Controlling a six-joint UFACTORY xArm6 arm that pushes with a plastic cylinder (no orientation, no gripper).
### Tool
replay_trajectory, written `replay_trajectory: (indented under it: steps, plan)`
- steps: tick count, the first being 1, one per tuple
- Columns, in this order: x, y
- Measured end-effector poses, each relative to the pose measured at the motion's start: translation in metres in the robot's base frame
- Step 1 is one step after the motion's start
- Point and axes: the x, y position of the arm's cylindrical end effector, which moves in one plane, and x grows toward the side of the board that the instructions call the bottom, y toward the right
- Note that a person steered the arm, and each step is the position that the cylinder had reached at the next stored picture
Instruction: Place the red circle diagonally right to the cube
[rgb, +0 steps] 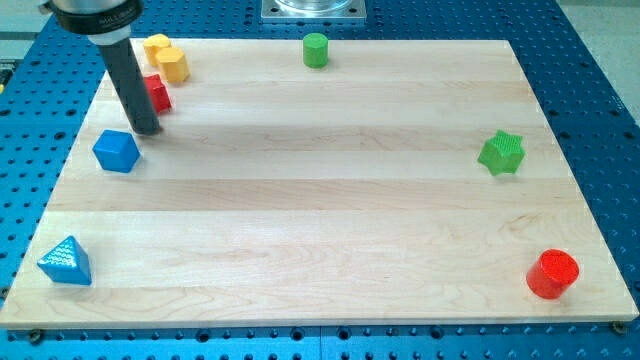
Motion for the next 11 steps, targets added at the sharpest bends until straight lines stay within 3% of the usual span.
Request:
replay_trajectory:
  steps: [3, 4, 5, 7, 9, 10, 11]
  plan:
    - [-0.043, -0.008]
    - [-0.007, -0.042]
    - [0.031, 0.055]
    - [0.150, 0.295]
    - [0.184, 0.512]
    - [0.236, 0.510]
    - [0.223, 0.438]
